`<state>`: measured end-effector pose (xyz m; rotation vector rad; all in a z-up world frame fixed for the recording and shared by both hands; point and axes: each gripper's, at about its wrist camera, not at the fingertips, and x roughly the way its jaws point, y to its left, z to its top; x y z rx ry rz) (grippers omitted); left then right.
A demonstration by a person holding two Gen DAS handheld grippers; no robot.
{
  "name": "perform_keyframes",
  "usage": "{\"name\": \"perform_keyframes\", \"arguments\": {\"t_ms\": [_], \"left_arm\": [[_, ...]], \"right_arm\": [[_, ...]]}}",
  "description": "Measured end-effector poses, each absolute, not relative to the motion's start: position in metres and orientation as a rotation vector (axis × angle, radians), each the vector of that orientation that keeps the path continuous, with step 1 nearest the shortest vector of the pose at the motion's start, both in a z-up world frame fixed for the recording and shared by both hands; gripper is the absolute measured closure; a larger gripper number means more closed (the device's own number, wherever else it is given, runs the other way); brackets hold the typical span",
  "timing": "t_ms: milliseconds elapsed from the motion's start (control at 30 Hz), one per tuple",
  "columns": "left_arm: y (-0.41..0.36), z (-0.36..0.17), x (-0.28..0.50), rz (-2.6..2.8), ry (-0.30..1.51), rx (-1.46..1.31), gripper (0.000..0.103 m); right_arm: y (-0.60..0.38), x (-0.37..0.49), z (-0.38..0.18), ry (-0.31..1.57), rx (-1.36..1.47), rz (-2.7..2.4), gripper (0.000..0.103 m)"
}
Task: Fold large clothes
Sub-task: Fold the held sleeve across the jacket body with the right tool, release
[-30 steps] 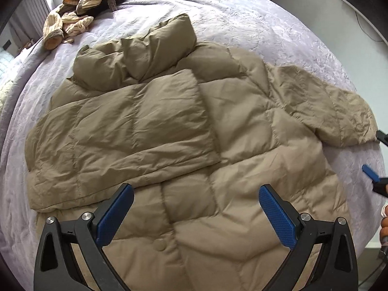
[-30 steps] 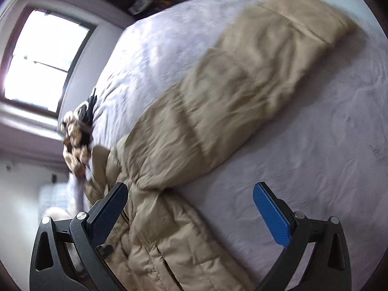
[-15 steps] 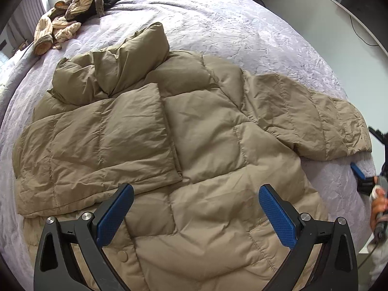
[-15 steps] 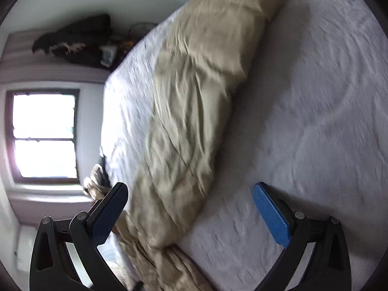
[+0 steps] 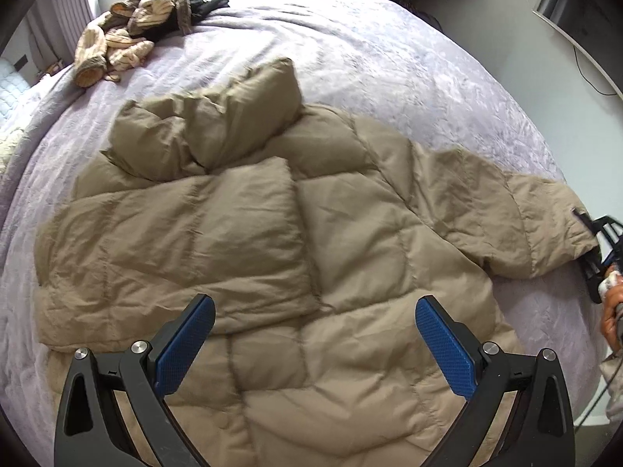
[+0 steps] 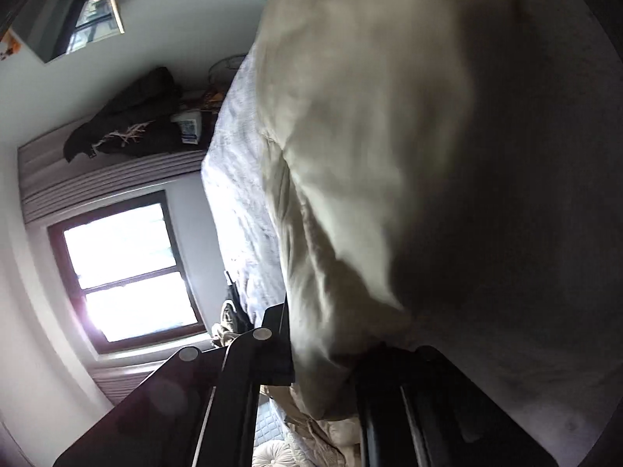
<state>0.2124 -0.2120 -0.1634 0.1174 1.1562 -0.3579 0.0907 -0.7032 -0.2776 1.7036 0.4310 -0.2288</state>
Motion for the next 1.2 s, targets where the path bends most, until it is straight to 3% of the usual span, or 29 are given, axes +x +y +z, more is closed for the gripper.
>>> {"name": "perform_keyframes", "arguments": {"t_ms": [300,567,667,867,1033,1067,1133,1200], "left_arm": [[-0.157,-0.162,0.225,-0.266,1.133,0.069,0.0],[-0.096,-0.169,0.234,-0.169,1.123,0.003,0.0],[-0.074,-0.173,0.239,-0.135,1.123,-0.027,0.0],[-0.048,-0.183,0.248,-0.12,1.116,-0.044,0.0],[-0.042,-0.187,0.257,-0.142,1.12,-0.064,0.0],[-0.041,-0.187,0.257,-0.144,1.119,-0.068,0.0],[-0.038,-0.186,0.259,-0.152,1.111,-0.082,0.0],[-0.036,-0.184,0.259,-0.155,1.105,-0.092,0.0]], "right_arm": [[-0.639,0.181,-0.189,0.484,1.396,0.044,0.096],[-0.474,0.283,-0.124,0.703,0.799,0.268,0.096],[-0.403,0.301,-0.133,0.795,0.586,0.322,0.096],[-0.301,0.289,-0.204,1.018,0.275,0.331,0.096],[-0.292,0.281,-0.241,1.138,0.348,0.244,0.096],[-0.298,0.279,-0.241,1.147,0.38,0.232,0.092],[-0.308,0.275,-0.232,1.159,0.436,0.22,0.074],[-0.32,0.265,-0.22,1.135,0.509,0.215,0.033]]}}
